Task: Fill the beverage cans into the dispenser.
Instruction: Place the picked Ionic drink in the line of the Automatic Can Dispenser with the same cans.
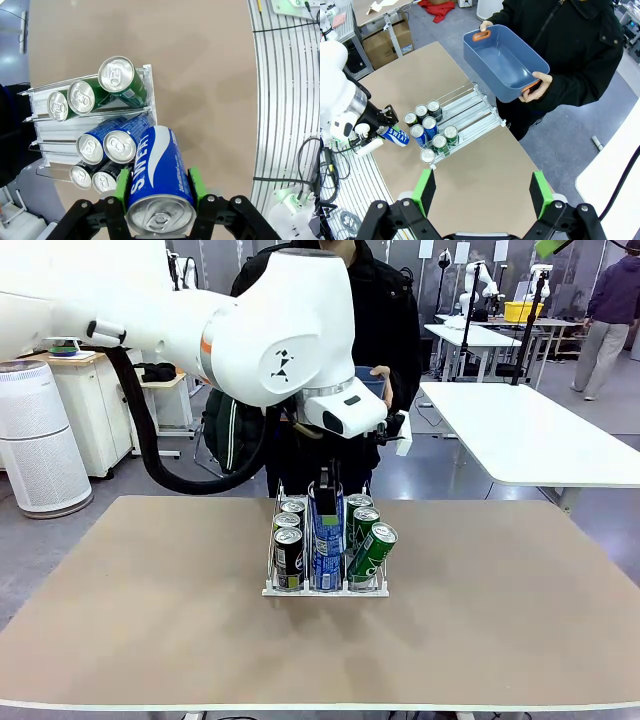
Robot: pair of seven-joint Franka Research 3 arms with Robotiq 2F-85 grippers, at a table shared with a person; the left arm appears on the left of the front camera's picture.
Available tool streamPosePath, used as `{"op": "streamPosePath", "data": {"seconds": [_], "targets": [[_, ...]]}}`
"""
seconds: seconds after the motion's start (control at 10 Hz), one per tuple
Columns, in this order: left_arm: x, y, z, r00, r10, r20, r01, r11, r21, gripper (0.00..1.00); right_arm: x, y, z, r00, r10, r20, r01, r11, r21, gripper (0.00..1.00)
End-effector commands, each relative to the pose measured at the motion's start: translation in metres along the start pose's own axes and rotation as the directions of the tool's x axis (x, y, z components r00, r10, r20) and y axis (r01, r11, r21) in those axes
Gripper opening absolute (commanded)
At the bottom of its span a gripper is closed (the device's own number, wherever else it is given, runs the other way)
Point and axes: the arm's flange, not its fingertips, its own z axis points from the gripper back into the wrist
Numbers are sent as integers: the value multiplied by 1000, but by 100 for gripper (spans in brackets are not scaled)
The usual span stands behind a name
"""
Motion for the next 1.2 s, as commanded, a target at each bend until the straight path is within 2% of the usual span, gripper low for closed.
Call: {"op": "streamPosePath", "data": {"seconds": [0.0, 0.1, 0.2, 0.5, 0.7, 1.1], "targets": [[-4, 0, 0, 1000, -3, 13, 3, 1000, 27, 58, -1, 3, -1, 1000, -5, -6, 5, 1000, 1, 100], [-2, 0, 3, 998, -11, 61, 11, 1000, 1, 58, -1, 3, -1, 1000, -5, -6, 5, 1000, 1, 100], [1, 1, -2, 1000, 1, 4, -1, 1000, 1, 58, -1, 3, -1, 1000, -5, -6, 5, 1000, 1, 100], [1, 2, -4, 1000, 0, 11, 0, 1000, -3, 58, -1, 3, -1, 1000, -5, -6, 5, 1000, 1, 100], [10, -6, -16, 996, 4, -86, -1, 999, 43, 58, -1, 3, -1, 1000, -5, -6, 5, 1000, 1, 100], [16, -12, -39, 997, -5, -73, 8, 999, 46, 58, -1, 3, -1, 1000, -5, -6, 5, 1000, 1, 100]]}}
